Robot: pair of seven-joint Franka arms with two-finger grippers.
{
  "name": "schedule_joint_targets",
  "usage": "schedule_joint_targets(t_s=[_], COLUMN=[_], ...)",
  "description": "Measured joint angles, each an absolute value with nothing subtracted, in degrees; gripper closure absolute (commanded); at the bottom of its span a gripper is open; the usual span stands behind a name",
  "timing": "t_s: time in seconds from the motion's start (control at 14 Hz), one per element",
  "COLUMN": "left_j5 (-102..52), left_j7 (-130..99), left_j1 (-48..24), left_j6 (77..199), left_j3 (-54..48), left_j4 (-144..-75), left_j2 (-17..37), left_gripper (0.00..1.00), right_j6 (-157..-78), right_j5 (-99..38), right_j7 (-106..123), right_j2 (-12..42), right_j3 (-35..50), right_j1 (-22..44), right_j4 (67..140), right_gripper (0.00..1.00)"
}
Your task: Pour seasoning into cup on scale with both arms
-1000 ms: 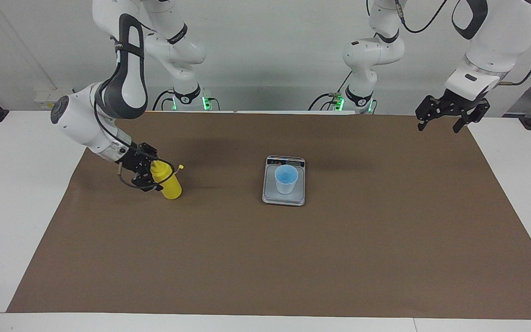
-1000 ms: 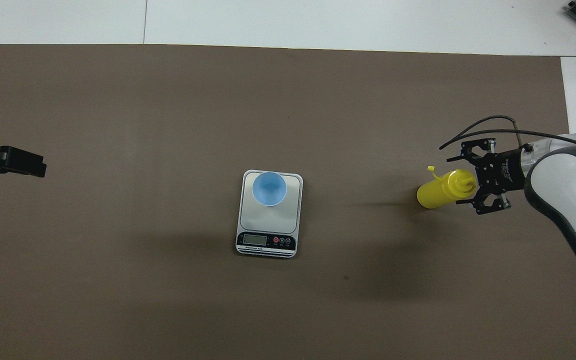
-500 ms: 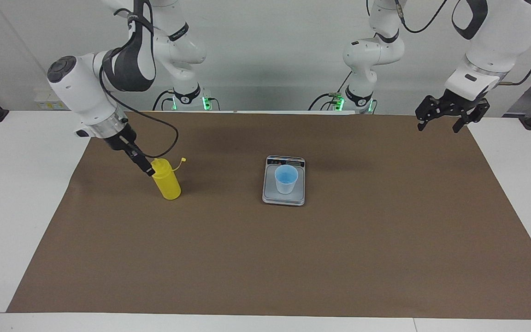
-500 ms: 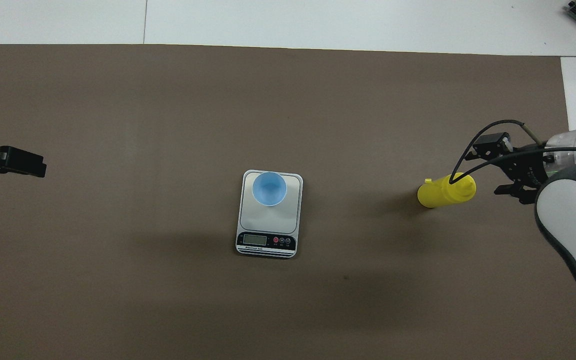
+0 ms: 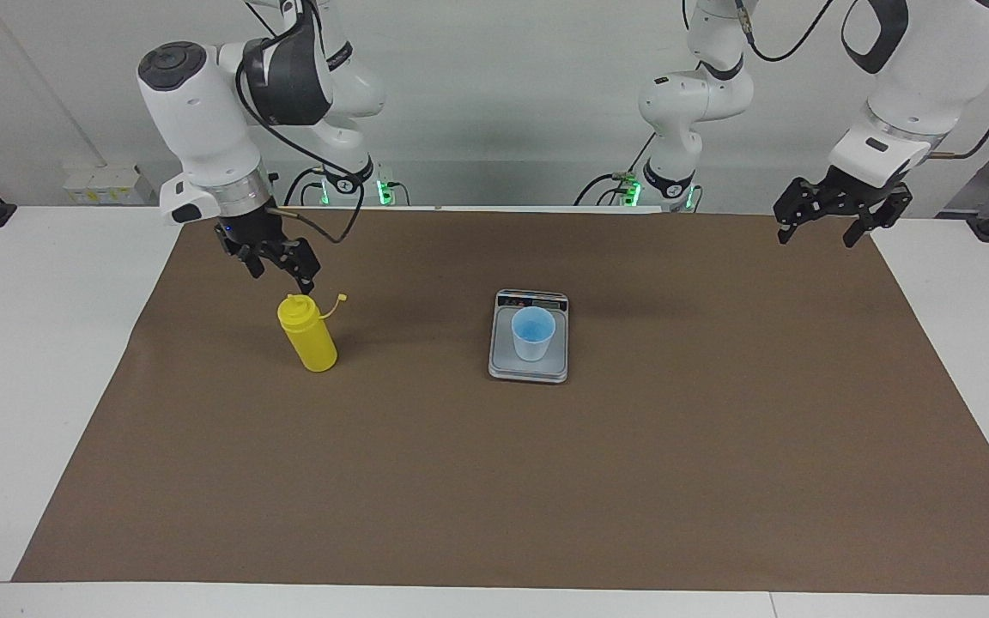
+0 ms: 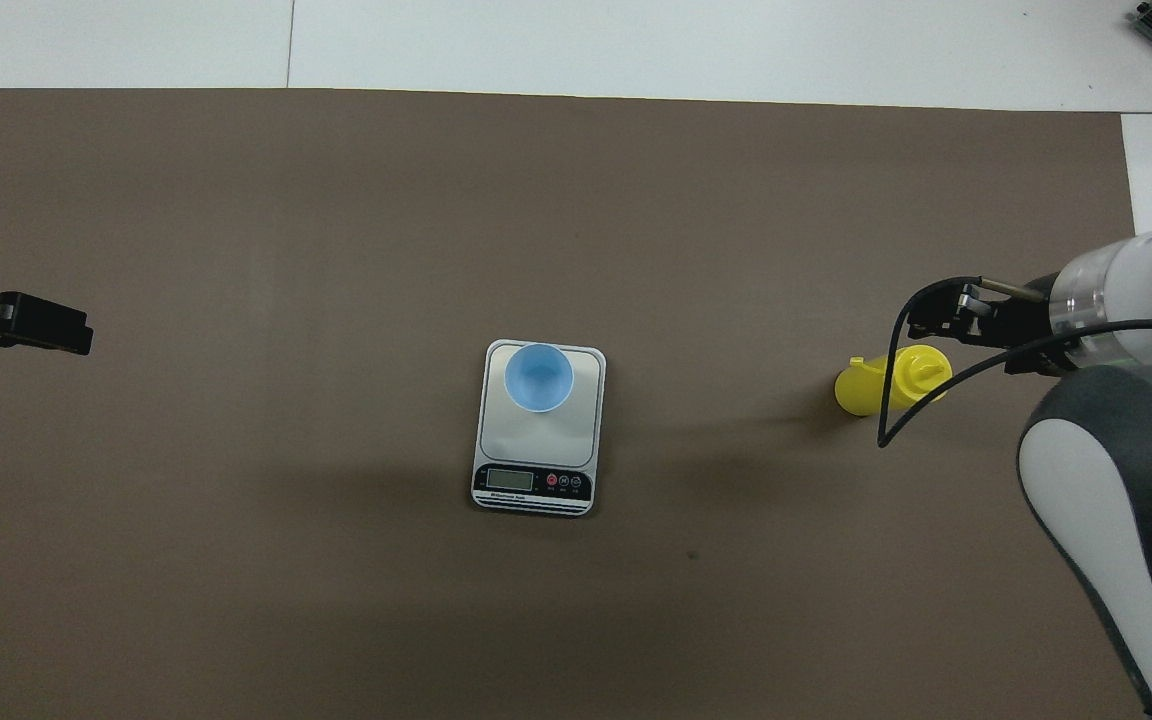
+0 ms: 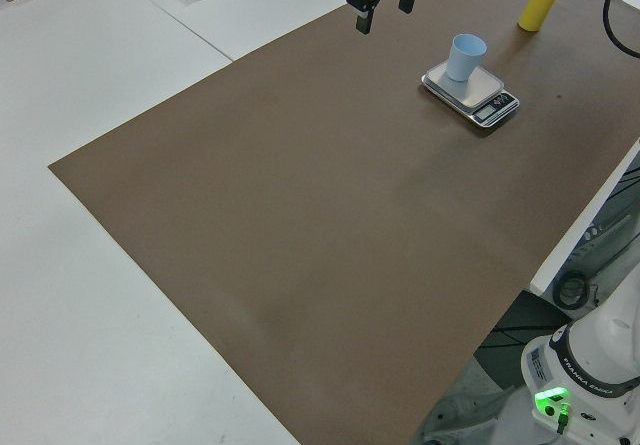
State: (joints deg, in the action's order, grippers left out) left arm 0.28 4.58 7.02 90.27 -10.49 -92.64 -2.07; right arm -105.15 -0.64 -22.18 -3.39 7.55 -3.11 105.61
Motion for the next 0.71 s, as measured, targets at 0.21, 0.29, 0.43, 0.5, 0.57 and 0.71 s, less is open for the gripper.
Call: schedule_joint_targets(t_s=[0.21, 0.29, 0.43, 0.5, 0.57, 0.71], left_j5=[0.28, 0.28, 0.28, 0.28, 0.28, 0.28], left_j7=[4.58, 4.57, 4.57, 4.57, 4.57, 4.57], left_j1=[7.02, 7.02, 7.02, 7.02, 7.02, 7.02], left_j6=[90.27, 90.27, 90.27, 90.27, 90.27, 90.27], left_j3=[-10.49, -10.49, -10.49, -10.49, -10.49, -10.49], left_j4=[-92.64, -92.64, -92.64, -92.64, -92.64, -92.64], left_j2=[-2.07, -2.07, -2.07, -2.07, -2.07, -2.07], left_gripper=[0.0, 0.0, 0.0, 0.0, 0.0, 0.0], right_j6=[-100.46, -98.63, -95.66, -94.91, -94.58, -94.45], right_j5=[-0.33, -0.21, -0.03, -0.03, -0.03, -0.03], right_j7=[-18.0, -15.85, -11.33, -10.32, -9.78, -9.55], right_j2=[-3.4, -3.39, -3.39, -3.39, -3.38, -3.29], right_j3=[7.63, 7.63, 7.61, 7.6, 7.61, 7.63], right_j1=[-2.51, -2.53, -2.58, -2.59, -2.58, -2.57], right_j4=[101.23, 99.98, 98.05, 97.61, 97.51, 97.53], right_gripper=[0.0, 0.0, 0.0, 0.0, 0.0, 0.0])
